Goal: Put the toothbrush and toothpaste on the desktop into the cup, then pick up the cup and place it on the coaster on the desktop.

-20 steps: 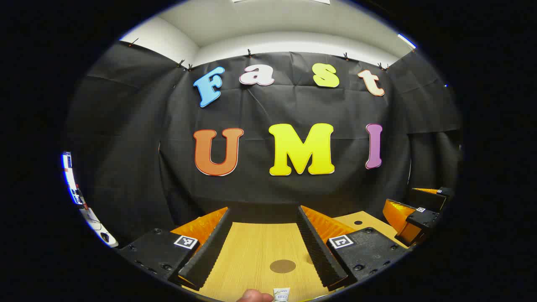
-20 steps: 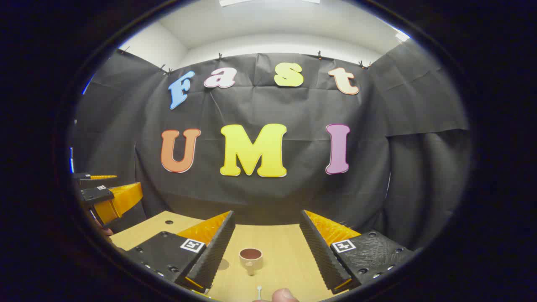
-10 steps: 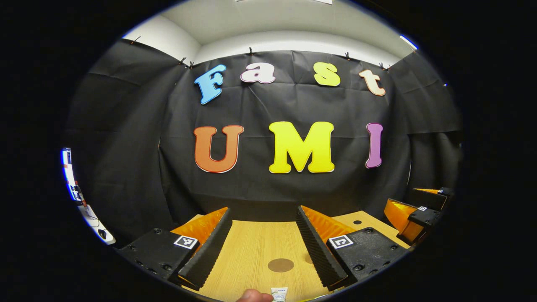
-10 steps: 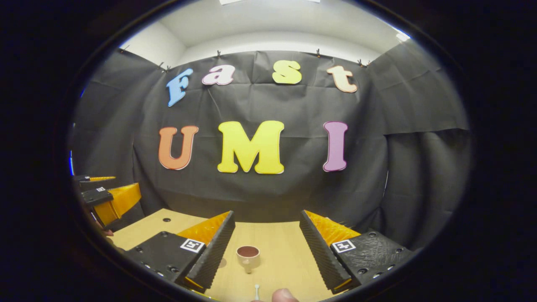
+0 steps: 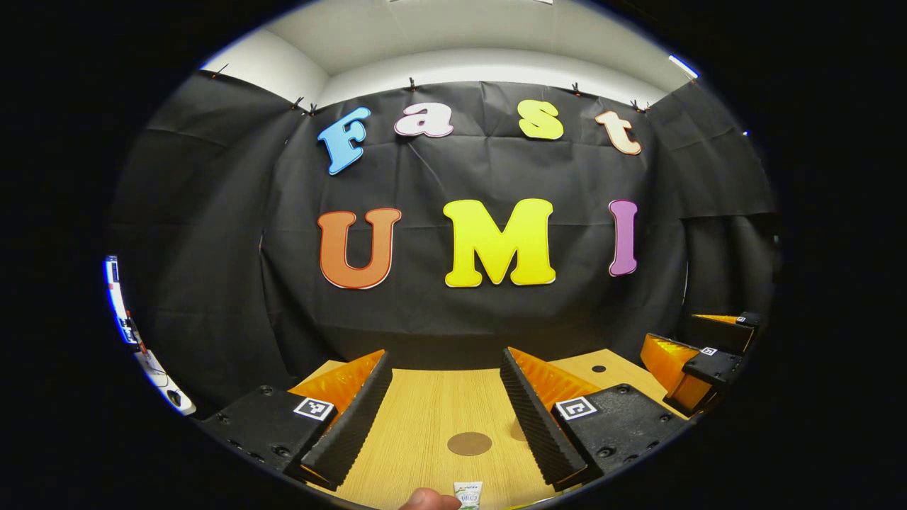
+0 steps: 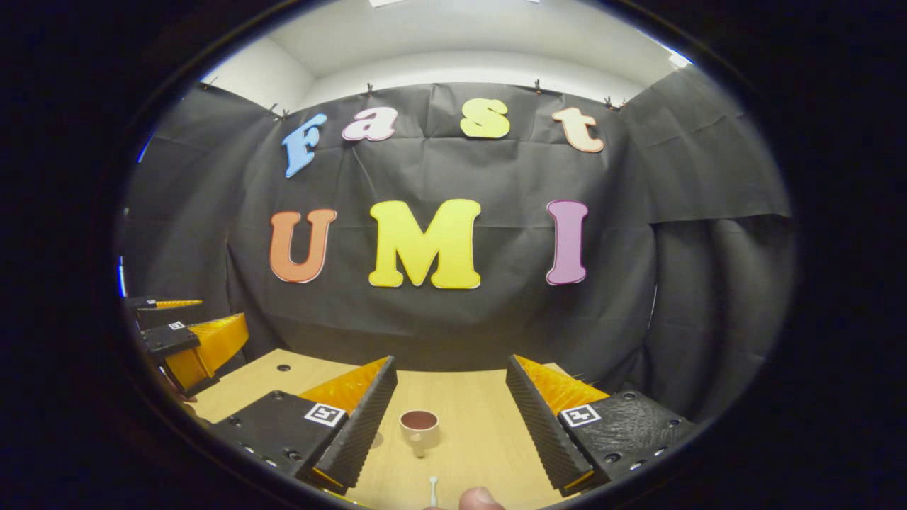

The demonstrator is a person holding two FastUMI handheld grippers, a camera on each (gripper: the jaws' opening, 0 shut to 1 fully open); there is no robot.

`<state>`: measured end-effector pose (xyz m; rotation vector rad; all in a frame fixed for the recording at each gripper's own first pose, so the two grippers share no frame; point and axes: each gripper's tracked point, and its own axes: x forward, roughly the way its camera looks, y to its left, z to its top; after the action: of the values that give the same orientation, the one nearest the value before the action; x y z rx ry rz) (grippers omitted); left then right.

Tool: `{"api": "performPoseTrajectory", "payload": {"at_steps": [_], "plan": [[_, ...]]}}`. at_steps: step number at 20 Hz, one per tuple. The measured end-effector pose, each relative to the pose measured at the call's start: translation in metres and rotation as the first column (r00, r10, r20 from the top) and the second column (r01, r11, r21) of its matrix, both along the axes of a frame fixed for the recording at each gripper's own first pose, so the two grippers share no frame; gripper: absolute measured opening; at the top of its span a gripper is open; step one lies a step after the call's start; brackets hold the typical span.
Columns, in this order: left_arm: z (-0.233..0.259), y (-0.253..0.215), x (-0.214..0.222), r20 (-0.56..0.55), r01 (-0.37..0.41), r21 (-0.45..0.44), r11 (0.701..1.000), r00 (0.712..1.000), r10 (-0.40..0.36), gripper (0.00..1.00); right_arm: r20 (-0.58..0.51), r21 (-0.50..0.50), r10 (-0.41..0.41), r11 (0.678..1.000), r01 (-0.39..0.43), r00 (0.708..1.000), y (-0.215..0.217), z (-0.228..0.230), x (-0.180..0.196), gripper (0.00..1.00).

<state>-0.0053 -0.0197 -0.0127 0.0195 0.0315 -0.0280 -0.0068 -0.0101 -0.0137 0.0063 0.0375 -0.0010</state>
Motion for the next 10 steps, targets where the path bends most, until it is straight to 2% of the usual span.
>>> {"api": "performPoseTrajectory", "payload": {"at_steps": [10], "plan": [[-0.001, -0.0041, 0.0025, -0.001, -0.006, -0.001, 1.0, 1.0, 0.006, 0.98, -0.011, 0.0, 0.018, 1.0, -0.018, 1.0, 0.0012, -0.0032, 0.0082, 0.94]]}}
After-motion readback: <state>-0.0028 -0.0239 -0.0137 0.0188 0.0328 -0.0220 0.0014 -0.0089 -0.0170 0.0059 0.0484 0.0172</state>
